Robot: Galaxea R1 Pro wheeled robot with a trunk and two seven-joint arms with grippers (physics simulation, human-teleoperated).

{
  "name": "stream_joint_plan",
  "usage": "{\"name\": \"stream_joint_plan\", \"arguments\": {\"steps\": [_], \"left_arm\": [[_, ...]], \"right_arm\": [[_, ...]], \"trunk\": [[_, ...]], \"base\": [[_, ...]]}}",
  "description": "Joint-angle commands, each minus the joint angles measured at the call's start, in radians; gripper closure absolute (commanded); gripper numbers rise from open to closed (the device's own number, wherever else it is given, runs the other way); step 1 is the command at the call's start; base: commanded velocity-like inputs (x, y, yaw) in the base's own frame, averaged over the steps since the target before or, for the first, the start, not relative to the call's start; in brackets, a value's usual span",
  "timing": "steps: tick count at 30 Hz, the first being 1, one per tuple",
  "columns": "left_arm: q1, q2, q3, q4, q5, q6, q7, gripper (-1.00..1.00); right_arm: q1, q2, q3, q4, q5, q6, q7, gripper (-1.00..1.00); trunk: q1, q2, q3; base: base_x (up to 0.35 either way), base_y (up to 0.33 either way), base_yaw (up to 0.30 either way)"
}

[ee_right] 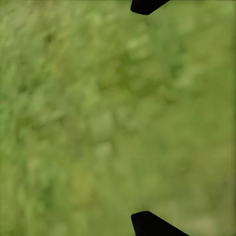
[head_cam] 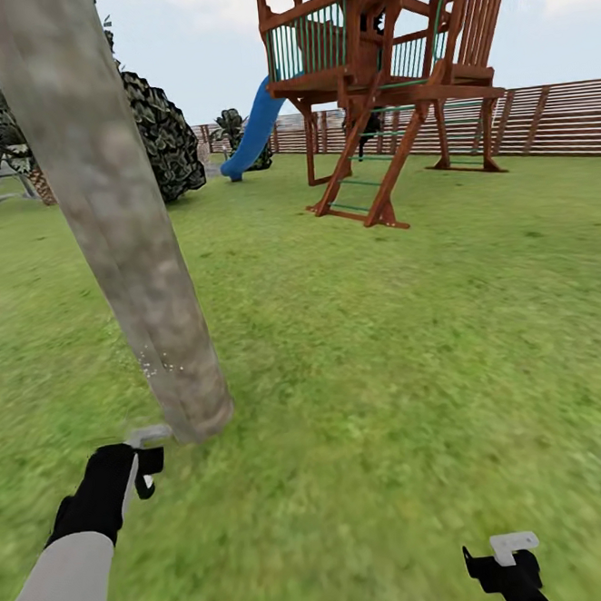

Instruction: In the garden, pick up the pesticide atomizer on the floor and spray pesticide onto both trees until each tree trunk is fully covered.

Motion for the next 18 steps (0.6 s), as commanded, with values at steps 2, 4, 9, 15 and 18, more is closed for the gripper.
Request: {"name": "stream_joint_plan", "arguments": {"steps": [2,4,9,15,18], "left_arm": [[-0.004,-0.042,-0.001,0.006,-0.007,-0.001,-0.001,1.00],[-0.008,-0.076,-0.001,0.007,-0.007,-0.001,-0.002,1.00],[-0.001,0.021,0.006,0.009,-0.007,-0.004,-0.004,1.00],[0.022,-0.011,-0.001,0.008,-0.007,-0.005,-0.002,1.00],[0.022,-0.018,0.000,0.008,-0.007,-0.004,-0.002,1.00]], "right_arm": [[0.000,0.000,0.000,0.000,0.000,0.000,0.000,-1.00],[0.000,0.000,-0.001,0.000,0.000,0.000,0.000,-1.00],[0.000,0.000,0.000,0.000,0.000,0.000,0.000,-1.00],[0.000,0.000,0.000,0.000,0.000,0.000,0.000,-1.00],[0.000,0.000,0.000,0.000,0.000,0.000,0.000,-1.00]], "trunk": [[0.000,0.000,0.000],[0.000,0.000,0.000],[0.000,0.000,0.000],[0.000,0.000,0.000],[0.000,0.000,0.000]], "base": [[0.000,0.000,0.004],[0.000,0.000,0.001],[0.000,0.000,0.000],[0.202,0.000,0.000],[0.334,0.000,0.000]]}}
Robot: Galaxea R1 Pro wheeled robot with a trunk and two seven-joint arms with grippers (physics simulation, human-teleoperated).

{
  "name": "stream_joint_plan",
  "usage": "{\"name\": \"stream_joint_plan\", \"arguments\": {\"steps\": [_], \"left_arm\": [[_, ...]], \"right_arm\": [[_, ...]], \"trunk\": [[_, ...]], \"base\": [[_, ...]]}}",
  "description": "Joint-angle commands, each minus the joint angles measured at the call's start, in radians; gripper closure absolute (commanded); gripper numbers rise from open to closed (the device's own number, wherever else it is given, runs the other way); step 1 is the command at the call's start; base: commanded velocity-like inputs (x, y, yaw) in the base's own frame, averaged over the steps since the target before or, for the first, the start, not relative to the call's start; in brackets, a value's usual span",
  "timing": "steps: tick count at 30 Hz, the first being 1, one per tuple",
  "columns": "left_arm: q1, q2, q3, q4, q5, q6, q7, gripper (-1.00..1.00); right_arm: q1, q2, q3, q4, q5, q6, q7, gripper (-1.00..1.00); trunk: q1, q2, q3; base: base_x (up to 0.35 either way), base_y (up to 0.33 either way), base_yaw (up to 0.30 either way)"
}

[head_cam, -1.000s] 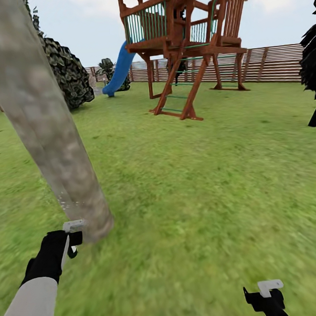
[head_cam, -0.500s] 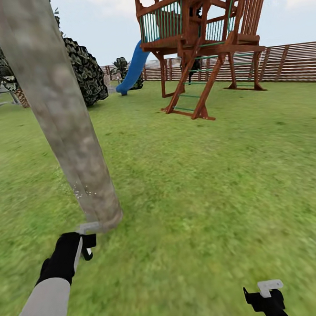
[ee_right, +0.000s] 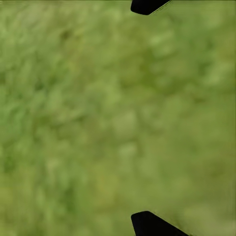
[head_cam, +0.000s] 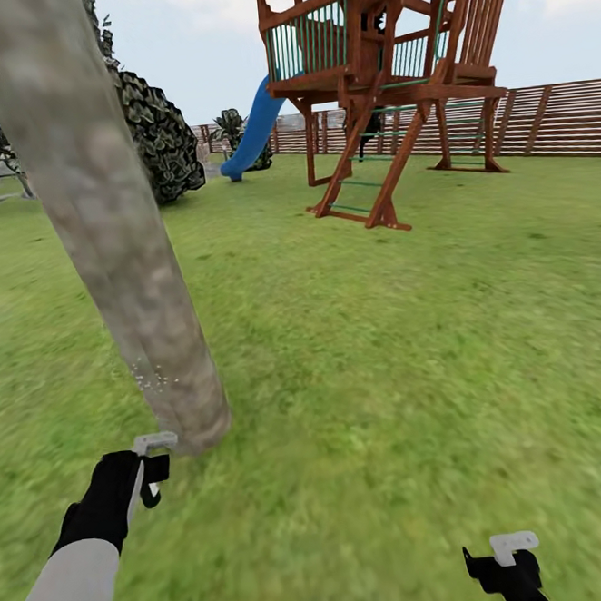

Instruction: In the garden, pick up the pesticide atomizer on the floor and spray pesticide onto both trees until each tree trunk is fully covered.

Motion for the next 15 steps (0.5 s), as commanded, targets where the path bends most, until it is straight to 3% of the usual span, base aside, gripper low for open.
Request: {"name": "stream_joint_plan", "arguments": {"steps": [1,5,8,10,12,15], "left_arm": [[0.000,0.001,0.000,0.000,-0.001,0.000,0.000,1.00],[0.000,0.012,0.005,-0.003,-0.003,-0.001,0.001,1.00],[0.003,0.061,0.009,-0.001,-0.006,-0.001,0.009,1.00],[0.013,0.072,0.010,0.000,-0.005,-0.001,0.009,1.00],[0.028,0.062,0.006,0.001,-0.002,-0.020,0.010,1.00],[0.029,0.024,0.002,0.001,-0.001,-0.073,0.003,1.00]], "right_arm": [[0.000,0.000,0.000,0.000,0.000,0.000,0.000,-1.00],[0.000,0.000,0.000,0.000,0.000,0.000,0.000,-1.00],[0.000,0.000,0.000,0.000,0.000,0.000,0.000,-1.00],[0.000,0.000,0.000,0.000,0.000,0.000,0.000,-1.00],[0.000,0.000,0.000,0.000,0.000,0.000,0.000,-1.00],[0.000,0.000,0.000,0.000,0.000,0.000,0.000,-1.00]], "trunk": [[0.000,0.000,0.000],[0.000,0.000,0.000],[0.000,0.000,0.000],[0.000,0.000,0.000],[0.000,0.000,0.000],[0.000,0.000,0.000]], "base": [[0.337,0.000,0.000],[0.323,0.000,0.000],[0.082,0.000,0.000],[0.018,0.000,0.000],[0.003,0.000,0.000],[0.000,0.000,0.000]]}}
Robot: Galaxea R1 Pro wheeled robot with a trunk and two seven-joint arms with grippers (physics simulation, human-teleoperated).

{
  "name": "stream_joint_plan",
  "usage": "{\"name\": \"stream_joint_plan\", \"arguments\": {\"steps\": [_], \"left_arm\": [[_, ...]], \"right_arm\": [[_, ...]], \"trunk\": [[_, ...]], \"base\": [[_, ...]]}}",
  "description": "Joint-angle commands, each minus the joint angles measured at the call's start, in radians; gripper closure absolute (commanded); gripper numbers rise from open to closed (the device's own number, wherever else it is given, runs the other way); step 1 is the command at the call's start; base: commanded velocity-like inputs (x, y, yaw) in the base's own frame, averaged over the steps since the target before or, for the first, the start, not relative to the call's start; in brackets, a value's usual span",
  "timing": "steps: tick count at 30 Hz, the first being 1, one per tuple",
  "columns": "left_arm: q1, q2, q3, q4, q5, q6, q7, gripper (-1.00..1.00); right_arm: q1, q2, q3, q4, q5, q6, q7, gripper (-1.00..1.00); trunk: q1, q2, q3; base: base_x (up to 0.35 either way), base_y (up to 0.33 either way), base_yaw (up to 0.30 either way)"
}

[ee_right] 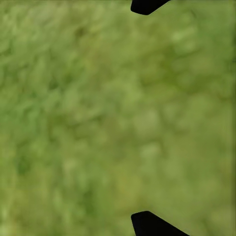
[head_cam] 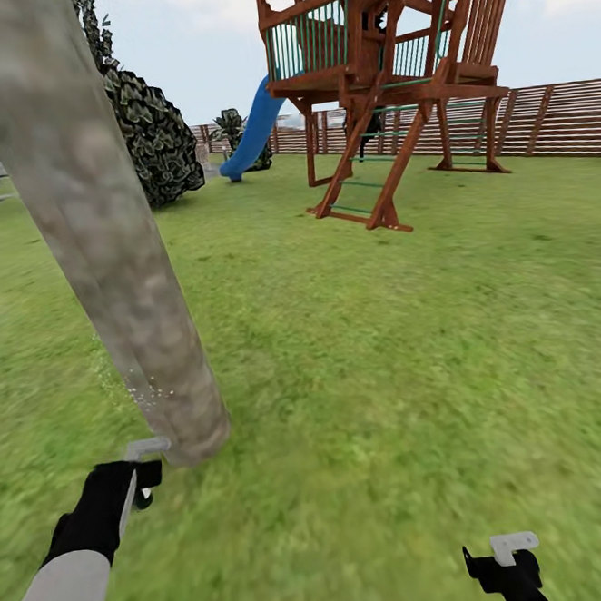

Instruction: In the garden, pick up the pesticide atomizer on the floor and spray pesticide onto both trees until each tree trunk is fully covered.

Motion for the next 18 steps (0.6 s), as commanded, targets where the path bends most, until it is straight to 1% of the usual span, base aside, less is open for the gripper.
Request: {"name": "stream_joint_plan", "arguments": {"steps": [1,2,4,6,8,10,12,14,15,17,18], "left_arm": [[0.000,-0.018,0.000,0.000,-0.006,-0.009,-0.002,1.00],[0.000,-0.027,0.001,-0.001,-0.007,-0.011,-0.003,1.00],[0.000,-0.026,0.007,-0.002,-0.006,-0.013,-0.004,1.00],[0.000,-0.012,0.009,-0.001,-0.009,-0.022,-0.004,1.00],[0.010,0.015,0.008,0.006,-0.011,-0.045,0.000,1.00],[0.031,0.024,0.005,0.017,-0.010,-0.065,0.004,1.00],[0.037,0.016,0.002,0.019,-0.007,-0.074,0.010,1.00],[0.031,-0.020,0.000,0.007,-0.007,-0.075,0.013,1.00],[0.028,-0.031,0.000,0.005,-0.007,-0.075,0.014,1.00],[0.016,-0.048,-0.006,-0.004,-0.007,-0.069,0.012,1.00],[0.006,-0.050,-0.009,-0.016,-0.007,-0.064,0.012,1.00]], "right_arm": [[0.000,0.000,0.000,0.000,0.000,0.000,0.000,-1.00],[0.000,0.000,0.000,0.000,0.000,0.000,0.000,-1.00],[0.000,0.000,0.000,0.000,0.000,0.000,0.000,-1.00],[0.000,0.000,0.000,0.000,0.000,0.000,0.000,-1.00],[0.000,0.000,0.000,0.000,0.000,0.000,0.000,-1.00],[0.000,0.000,0.000,0.000,0.000,0.000,0.000,-1.00],[0.000,0.000,0.000,0.000,0.000,0.000,0.000,-1.00],[0.000,0.000,0.000,0.000,0.000,0.000,0.000,-1.00],[0.000,0.000,0.000,0.000,0.000,0.000,0.000,-1.00],[0.000,0.000,0.000,0.000,0.000,0.000,0.000,-1.00],[0.000,0.000,0.000,0.000,0.000,0.000,0.000,-1.00]], "trunk": [[0.000,0.000,0.000],[0.000,0.000,0.000],[0.000,0.000,0.000],[0.000,0.000,0.000],[0.000,0.000,0.000],[0.000,0.000,0.000],[0.000,0.000,0.000],[0.000,0.000,0.000],[0.000,0.000,0.000],[0.000,0.000,0.000],[0.000,0.000,0.000]], "base": [[0.000,0.000,0.000],[0.000,0.000,0.000],[0.000,0.000,0.000],[0.000,0.000,0.000],[0.000,0.000,0.000],[0.000,0.000,0.000],[-0.095,0.000,0.000],[-0.292,0.000,0.000],[-0.325,0.000,0.000],[-0.338,0.000,0.000],[-0.341,0.000,0.000]]}}
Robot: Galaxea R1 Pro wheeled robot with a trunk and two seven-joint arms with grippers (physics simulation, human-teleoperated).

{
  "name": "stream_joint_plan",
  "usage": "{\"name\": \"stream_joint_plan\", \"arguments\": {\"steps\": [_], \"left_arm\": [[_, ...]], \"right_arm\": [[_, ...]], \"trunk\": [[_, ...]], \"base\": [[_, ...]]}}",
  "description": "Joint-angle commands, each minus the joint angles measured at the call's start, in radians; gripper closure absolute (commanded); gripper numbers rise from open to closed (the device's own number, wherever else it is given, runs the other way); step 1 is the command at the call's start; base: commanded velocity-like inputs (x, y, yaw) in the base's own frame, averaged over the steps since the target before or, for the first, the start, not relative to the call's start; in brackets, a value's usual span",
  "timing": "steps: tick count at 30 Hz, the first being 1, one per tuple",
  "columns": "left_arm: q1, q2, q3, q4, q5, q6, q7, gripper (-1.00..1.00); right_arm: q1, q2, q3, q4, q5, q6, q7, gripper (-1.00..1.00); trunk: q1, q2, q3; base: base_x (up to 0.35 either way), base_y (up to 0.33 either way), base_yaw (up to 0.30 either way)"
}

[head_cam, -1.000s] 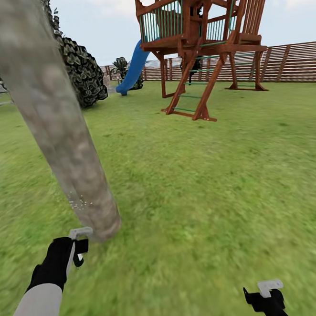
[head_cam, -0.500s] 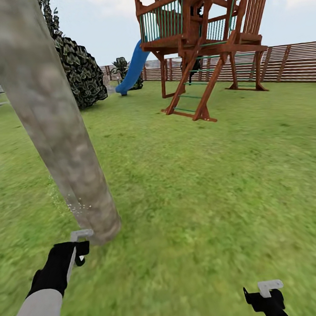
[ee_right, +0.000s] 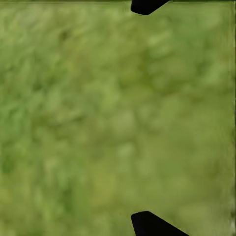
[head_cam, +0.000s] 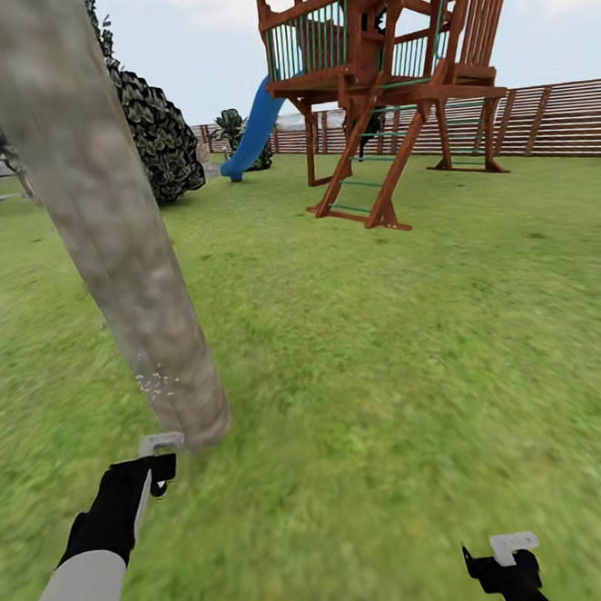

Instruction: In the garden, pick up the pesticide atomizer on the floor and spray pesticide onto both trees until each tree trunk is fully covered.

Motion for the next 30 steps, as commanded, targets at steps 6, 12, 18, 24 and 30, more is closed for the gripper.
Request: {"name": "stream_joint_plan", "arguments": {"steps": [6,12,18,24,30], "left_arm": [[-0.051,0.003,-0.004,-0.041,-0.005,0.061,-0.008,1.00],[-0.200,0.024,-0.005,-0.050,-0.005,0.193,-0.017,1.00],[-0.286,0.049,-0.028,-0.051,-0.009,0.299,-0.109,1.00],[-0.297,0.073,-0.194,-0.057,-0.007,0.407,-0.139,1.00],[-0.288,0.079,-0.190,-0.067,-0.005,0.406,-0.139,1.00]], "right_arm": [[0.000,0.001,0.000,0.002,0.000,0.001,0.000,-1.00],[0.000,0.003,0.000,0.002,0.000,0.002,0.000,-1.00],[0.000,0.004,0.000,0.003,0.000,0.001,0.000,-1.00],[0.000,0.002,0.000,0.003,0.000,0.001,0.000,-1.00],[0.000,0.001,0.000,0.003,0.000,0.001,0.000,-1.00]], "trunk": [[0.000,0.000,0.000],[0.000,0.000,0.000],[0.000,0.000,0.000],[0.000,0.000,0.000],[0.000,0.000,0.000]], "base": [[-0.230,0.000,0.000],[-0.005,0.000,0.058],[0.000,0.000,0.251],[0.019,-0.011,0.014],[0.216,-0.159,0.000]]}}
